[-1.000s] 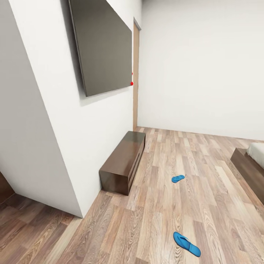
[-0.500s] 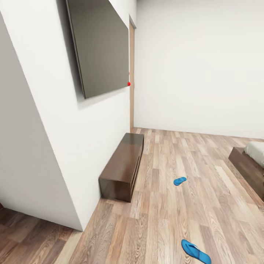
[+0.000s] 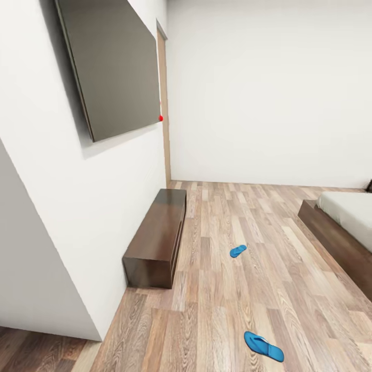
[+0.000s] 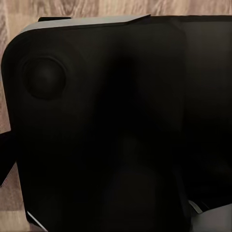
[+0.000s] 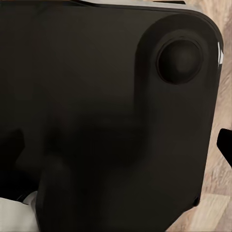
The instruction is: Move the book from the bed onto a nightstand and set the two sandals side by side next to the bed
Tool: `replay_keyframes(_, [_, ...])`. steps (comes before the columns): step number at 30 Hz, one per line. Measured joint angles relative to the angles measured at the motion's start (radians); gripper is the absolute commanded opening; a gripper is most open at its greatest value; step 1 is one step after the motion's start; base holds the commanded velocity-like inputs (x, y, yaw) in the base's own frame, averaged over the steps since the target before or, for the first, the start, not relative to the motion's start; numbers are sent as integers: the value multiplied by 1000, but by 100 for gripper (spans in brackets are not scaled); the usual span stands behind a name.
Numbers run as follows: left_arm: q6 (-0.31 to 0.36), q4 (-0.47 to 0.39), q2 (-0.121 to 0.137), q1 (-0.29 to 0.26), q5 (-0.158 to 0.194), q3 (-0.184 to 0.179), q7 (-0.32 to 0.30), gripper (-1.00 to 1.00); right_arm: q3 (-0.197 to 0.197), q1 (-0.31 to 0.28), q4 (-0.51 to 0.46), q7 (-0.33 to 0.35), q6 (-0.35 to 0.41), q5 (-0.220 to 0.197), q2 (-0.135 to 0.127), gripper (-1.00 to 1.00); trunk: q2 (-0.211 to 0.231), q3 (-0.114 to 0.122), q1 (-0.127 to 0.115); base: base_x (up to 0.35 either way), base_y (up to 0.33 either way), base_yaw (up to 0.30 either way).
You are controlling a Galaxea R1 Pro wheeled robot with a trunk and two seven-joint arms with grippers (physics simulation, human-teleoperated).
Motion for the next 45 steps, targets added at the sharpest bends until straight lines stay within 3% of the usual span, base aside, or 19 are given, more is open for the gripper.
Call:
replay_keyframes(15, [-1, 0, 2, 0, 1, 1, 0, 100, 0, 0, 1, 0, 0, 0, 0, 100, 0, 0, 0, 2, 68, -259])
replay_keyframes(31, [-1, 0, 2, 0, 1, 1, 0, 100, 0, 0, 2, 1, 0, 0, 0, 100, 0, 0, 0, 0, 235, -264])
replay_keyframes(45, [-2, 0, 2, 0, 1, 2, 0, 100, 0, 0, 3, 1, 0, 0, 0, 100, 0, 0, 0, 0, 45, -290])
